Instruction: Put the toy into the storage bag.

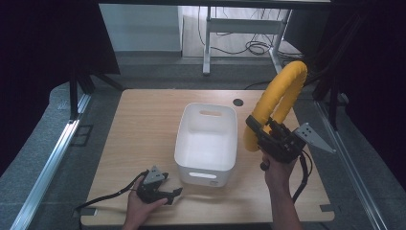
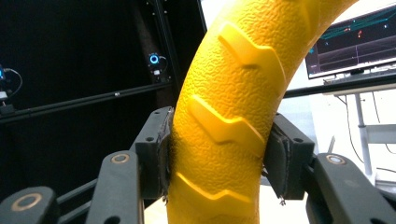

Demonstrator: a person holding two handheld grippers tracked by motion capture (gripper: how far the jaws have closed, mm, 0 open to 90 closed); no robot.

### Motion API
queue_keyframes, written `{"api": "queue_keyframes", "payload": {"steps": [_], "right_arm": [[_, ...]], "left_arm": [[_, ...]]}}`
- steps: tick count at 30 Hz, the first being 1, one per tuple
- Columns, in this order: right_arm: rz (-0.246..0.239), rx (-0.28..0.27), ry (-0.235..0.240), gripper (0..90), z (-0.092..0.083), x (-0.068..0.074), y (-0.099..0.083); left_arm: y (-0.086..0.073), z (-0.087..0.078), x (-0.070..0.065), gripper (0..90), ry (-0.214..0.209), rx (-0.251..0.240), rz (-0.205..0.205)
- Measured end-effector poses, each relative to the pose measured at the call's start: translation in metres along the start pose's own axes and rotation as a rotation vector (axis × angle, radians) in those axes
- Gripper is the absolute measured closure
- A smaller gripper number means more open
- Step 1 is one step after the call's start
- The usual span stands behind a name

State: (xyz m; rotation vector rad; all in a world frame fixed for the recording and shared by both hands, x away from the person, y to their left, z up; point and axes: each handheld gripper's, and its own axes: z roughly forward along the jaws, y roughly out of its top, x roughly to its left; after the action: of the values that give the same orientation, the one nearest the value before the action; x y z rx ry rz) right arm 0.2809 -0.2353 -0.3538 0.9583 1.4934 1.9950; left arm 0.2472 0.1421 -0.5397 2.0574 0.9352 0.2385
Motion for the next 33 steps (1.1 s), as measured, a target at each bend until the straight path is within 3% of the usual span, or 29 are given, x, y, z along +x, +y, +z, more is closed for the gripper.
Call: {"api": "queue_keyframes", "payload": {"steps": [16, 33], "right_arm": [[-0.025, -0.05, 0.032, 48.4, 0.018, 0.022, 0.018], [-0.024, -0.019, 0.106, 48.2, 0.046, 0.044, 0.01]], "left_arm": [[0.0, 0.0, 0.0, 19.2, 0.001, 0.001, 0.002], [0.0, 0.0, 0.0, 19.2, 0.002, 0.001, 0.003]]}}
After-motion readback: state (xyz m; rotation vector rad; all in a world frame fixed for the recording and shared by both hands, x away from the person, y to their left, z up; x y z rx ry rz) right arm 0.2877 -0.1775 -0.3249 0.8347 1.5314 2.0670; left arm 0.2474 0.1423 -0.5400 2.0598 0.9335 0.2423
